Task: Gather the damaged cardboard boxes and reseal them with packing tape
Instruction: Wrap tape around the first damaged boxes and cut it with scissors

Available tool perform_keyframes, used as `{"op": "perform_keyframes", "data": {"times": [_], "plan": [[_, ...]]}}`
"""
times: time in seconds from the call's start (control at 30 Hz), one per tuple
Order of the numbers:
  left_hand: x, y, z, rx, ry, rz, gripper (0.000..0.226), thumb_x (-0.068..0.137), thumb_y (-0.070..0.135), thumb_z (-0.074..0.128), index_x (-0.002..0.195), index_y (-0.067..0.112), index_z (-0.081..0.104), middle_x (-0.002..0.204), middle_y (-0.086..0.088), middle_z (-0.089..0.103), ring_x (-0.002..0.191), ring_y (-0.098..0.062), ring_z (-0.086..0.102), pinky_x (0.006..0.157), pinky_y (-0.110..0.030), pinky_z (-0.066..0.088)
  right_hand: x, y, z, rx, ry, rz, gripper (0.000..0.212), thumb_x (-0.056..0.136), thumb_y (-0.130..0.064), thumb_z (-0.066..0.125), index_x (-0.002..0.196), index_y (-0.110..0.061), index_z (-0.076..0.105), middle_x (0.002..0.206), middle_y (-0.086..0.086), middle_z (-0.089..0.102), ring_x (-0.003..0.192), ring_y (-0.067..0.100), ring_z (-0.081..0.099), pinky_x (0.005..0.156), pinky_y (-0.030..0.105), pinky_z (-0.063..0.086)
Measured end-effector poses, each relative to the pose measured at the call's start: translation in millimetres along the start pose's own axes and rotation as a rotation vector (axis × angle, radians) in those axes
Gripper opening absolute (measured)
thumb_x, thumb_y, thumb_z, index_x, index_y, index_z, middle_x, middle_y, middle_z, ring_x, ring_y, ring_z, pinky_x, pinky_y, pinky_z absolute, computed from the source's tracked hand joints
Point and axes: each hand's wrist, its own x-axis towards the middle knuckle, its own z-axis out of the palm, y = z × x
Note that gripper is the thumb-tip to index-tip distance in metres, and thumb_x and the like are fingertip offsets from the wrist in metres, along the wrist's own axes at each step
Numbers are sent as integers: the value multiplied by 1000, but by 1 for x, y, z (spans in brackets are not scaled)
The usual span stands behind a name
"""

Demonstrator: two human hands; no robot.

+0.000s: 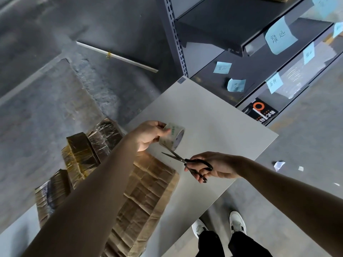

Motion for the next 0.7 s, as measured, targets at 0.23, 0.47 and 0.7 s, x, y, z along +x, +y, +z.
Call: {"op": "perform_keyframes", "data": {"times": [0.23, 0.47, 0.7], "plan": [[0, 4, 0, 41, -13, -13, 12, 91, 12, 67, 102, 9, 67, 98, -5, 75, 101, -22, 66, 79, -30, 49, 10, -2, 4, 10, -15, 16, 58, 79, -45, 72, 113, 1, 64, 78, 11, 58, 70, 23, 55, 67, 31, 47], [-1, 9, 1, 83, -16, -16, 21, 88, 9, 70, 108, 3, 66, 104, -11, 74, 103, -24, 66, 80, -29, 49, 18, -10, 8, 2, -21, 19, 54, 79, -43, 70, 112, 0, 64, 75, 9, 58, 66, 20, 55, 63, 28, 47], [0, 8, 2, 130, 1, -7, 13, 88, 11, 72, 99, 8, 67, 96, -6, 75, 100, -21, 66, 76, -25, 47, 22, -14, 10, -34, -10, 28, 50, 82, -40, 72, 109, 0, 63, 74, 8, 59, 64, 19, 55, 62, 27, 48]]}}
